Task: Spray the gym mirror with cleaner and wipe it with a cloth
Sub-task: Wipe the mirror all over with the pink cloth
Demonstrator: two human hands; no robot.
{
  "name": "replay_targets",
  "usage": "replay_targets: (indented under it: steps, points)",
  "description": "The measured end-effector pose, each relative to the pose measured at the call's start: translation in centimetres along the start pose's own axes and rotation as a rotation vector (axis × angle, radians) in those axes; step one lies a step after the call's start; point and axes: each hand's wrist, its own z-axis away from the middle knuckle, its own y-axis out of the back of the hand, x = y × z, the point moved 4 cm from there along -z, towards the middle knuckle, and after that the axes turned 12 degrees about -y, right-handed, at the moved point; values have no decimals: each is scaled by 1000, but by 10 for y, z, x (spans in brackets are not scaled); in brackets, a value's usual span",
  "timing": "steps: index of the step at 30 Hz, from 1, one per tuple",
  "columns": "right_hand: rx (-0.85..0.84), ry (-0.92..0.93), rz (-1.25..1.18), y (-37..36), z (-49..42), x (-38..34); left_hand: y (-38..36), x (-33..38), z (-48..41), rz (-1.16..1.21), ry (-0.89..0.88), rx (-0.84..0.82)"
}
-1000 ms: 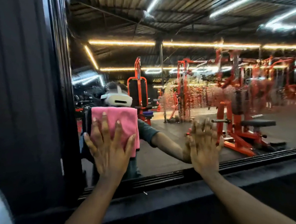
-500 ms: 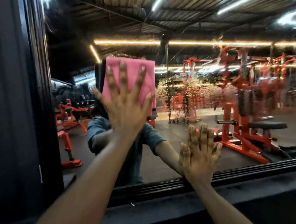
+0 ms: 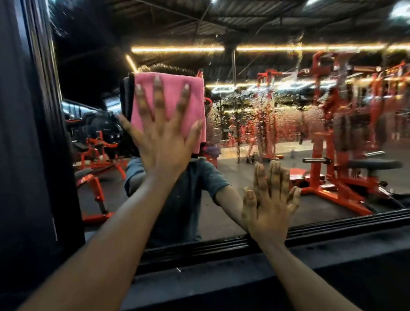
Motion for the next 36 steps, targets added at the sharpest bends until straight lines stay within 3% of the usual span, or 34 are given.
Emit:
replay_targets:
  steps: [3, 7, 11, 14, 16, 18, 19, 21, 25, 27, 28, 32, 34, 36]
  points:
    - [-7, 8, -3, -1, -1, 0, -11, 15, 58, -24, -114, -56]
    - [-17, -4, -26, -2, 0, 2, -37, 39, 162, -4, -601, -183]
    - [-14, -4, -43, -4, 0, 2, -29, 30, 104, -37, -727, -139]
    - [24, 10, -39, -3, 2, 3, -12, 6, 12, -117, -557, -36]
    - [32, 9, -37, -2, 2, 3, 1, -24, -28, -86, -219, 71]
    - [32, 10, -35, -2, 3, 2, 6, -41, -22, -26, 192, 136]
    - [30, 11, -31, -2, 3, 2, 7, -37, -7, -30, 310, 149]
    - [26, 9, -33, -2, 2, 2, 2, -10, 31, -26, 250, 101]
    - [12, 15, -38, -2, 2, 2, -11, 12, 36, -88, -455, -47]
    - [11, 16, -41, -2, 1, 3, 0, -11, -15, -172, -587, -61]
    - [14, 18, -40, -2, 1, 3, 7, -27, -42, -171, -520, -52]
    - [25, 11, -28, -3, 2, 4, 27, -68, -63, -8, 126, 147]
    - [20, 8, -19, -2, 2, 3, 17, -35, -23, -41, 122, 126]
    - [9, 10, -5, -2, 2, 3, -4, 3, 24, -44, -125, 14]
